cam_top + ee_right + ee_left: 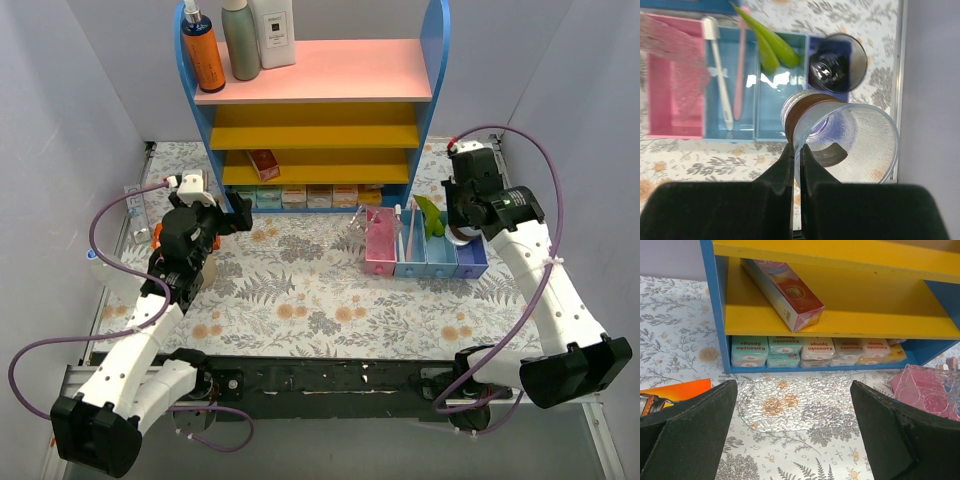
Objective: Prepare toiletry sets of a toothbrush and toothpaste on the tray
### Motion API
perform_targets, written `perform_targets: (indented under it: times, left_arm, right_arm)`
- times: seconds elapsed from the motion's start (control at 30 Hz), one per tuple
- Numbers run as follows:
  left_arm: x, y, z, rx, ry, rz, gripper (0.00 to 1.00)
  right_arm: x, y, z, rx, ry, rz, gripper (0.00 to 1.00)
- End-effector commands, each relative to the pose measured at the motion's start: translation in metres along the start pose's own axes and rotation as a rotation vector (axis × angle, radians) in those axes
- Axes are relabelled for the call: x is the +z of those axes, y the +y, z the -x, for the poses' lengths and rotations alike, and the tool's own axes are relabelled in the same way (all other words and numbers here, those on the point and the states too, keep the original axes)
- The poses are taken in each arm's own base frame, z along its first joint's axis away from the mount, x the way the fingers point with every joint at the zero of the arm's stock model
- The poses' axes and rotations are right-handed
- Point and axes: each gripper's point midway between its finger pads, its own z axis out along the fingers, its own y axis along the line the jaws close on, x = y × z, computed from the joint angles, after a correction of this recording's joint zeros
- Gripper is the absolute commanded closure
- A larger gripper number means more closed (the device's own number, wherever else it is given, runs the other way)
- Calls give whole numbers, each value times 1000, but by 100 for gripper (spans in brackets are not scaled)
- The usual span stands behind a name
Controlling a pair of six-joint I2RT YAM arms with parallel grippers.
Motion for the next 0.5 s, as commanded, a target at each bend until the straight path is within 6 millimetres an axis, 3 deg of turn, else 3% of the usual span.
perform_targets:
  times: [0.0,0.1,0.13,0.2,0.4,0.47]
  left_arm:
    - [2,1,-4,-25,32,22,2]
    - [2,-1,-3,-41,42,15,2]
    - [2,-6,6,-68,33,8,2]
    - [-1,-11,7,-96,71,-4,2]
    - [-13,-53,19,-223,195,-164,2]
    - [-17,-62,20,-257,225,-198,2]
  right_arm:
    - [-35,20,49,-34,-176,43,99]
    - [-40,56,62,-141,-226,153,99]
    - [-39,68,67,-153,-240,186,99]
    - [-43,102,71,-245,-260,290,99]
    - [-54,190,71,-516,-320,465,99]
    - [-66,220,69,-599,-353,548,99]
